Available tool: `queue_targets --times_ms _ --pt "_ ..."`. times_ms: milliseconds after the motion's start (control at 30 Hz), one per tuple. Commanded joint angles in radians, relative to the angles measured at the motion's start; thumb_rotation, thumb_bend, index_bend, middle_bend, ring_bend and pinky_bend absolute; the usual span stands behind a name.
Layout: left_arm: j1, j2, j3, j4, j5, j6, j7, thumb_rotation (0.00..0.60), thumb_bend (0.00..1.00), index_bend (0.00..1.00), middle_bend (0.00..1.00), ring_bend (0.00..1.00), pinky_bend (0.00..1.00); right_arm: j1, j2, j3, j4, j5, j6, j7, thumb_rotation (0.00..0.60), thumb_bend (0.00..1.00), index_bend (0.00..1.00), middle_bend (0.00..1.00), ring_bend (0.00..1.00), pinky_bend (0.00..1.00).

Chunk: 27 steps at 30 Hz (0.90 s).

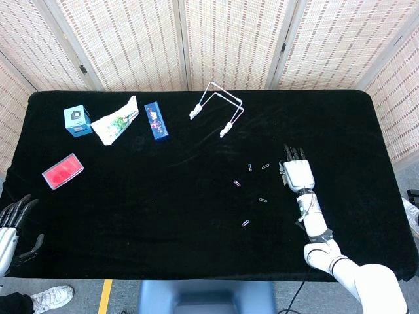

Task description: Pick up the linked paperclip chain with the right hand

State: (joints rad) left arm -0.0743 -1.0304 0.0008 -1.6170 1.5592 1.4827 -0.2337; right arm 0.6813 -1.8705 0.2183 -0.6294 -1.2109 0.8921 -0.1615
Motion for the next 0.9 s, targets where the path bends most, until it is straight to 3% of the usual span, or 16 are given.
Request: queue_targets --times_ms 33,300,600,900 --pt "-0.002 0.000 0.000 0.003 -0.006 -0.006 0.005 0.600 0.52 0.00 0.00 0.00 0.00 0.002 -0.008 0.000 0.011 -0.009 0.008 0.014 0.600 0.47 0.55 0.00 0.00 0.00" --pt "-0.002 -0.002 -0.001 0.007 -0.006 -0.005 0.003 0.600 0.52 0.00 0.00 0.00 0.00 0.005 -0.031 0.000 0.055 -0.024 0.014 0.041 0.600 0.47 0.68 0.01 0.00 0.00" --pt "-0.003 -0.004 -0.001 0.007 -0.005 -0.005 0.009 0.600 0.52 0.00 0.00 0.00 0.00 -0.002 -0.035 -0.008 0.055 -0.064 0.084 0.060 0.600 0.47 0.84 0.13 0.00 0.00" --pt "-0.002 -0.003 0.001 0.005 -0.002 -0.001 0.009 0.600 0.52 0.00 0.00 0.00 0.00 -0.012 -0.021 -0.003 0.013 -0.075 0.125 0.051 0.600 0.48 0.88 0.17 0.00 0.00"
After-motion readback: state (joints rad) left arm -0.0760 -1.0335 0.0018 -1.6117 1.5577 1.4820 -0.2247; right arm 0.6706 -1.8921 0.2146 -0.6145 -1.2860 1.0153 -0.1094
